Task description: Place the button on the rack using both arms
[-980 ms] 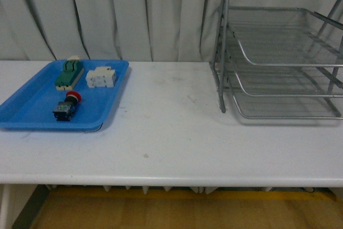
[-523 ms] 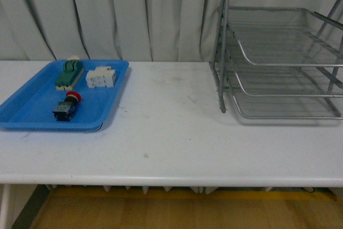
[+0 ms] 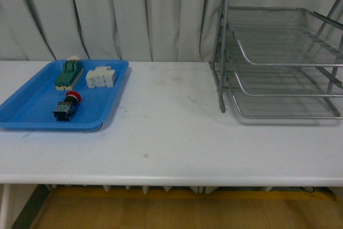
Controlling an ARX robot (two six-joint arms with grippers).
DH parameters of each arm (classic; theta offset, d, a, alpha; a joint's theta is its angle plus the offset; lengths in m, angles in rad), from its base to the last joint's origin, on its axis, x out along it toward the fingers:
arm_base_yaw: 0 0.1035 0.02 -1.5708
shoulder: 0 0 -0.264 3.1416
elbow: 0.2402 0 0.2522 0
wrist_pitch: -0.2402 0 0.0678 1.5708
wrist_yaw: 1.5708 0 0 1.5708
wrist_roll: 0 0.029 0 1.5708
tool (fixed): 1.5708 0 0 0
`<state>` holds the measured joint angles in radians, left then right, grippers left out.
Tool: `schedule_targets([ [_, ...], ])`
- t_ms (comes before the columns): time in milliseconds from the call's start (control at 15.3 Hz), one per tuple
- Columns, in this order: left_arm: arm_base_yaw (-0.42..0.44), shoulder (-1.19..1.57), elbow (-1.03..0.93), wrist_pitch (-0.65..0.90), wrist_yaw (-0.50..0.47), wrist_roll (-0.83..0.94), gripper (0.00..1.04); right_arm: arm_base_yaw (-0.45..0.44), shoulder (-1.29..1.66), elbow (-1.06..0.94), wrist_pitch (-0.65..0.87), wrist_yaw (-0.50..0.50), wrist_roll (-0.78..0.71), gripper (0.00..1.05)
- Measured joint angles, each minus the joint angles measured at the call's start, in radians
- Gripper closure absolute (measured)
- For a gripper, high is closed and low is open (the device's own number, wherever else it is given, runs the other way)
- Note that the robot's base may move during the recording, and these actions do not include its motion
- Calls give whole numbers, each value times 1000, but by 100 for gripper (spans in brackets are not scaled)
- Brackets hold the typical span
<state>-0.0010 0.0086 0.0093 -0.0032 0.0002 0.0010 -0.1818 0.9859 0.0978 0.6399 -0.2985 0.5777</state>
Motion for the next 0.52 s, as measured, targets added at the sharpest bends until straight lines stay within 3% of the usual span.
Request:
schedule_targets([
  [131,0,0,0,0,0,0,7,-14,396,105,361,-17,158,6],
  [196,0,0,0,0,0,0,7,-13,550,167,467,-20,222,6],
  [523,0,0,0,0,0,0,7,8,811,304,532,-18,338,6],
])
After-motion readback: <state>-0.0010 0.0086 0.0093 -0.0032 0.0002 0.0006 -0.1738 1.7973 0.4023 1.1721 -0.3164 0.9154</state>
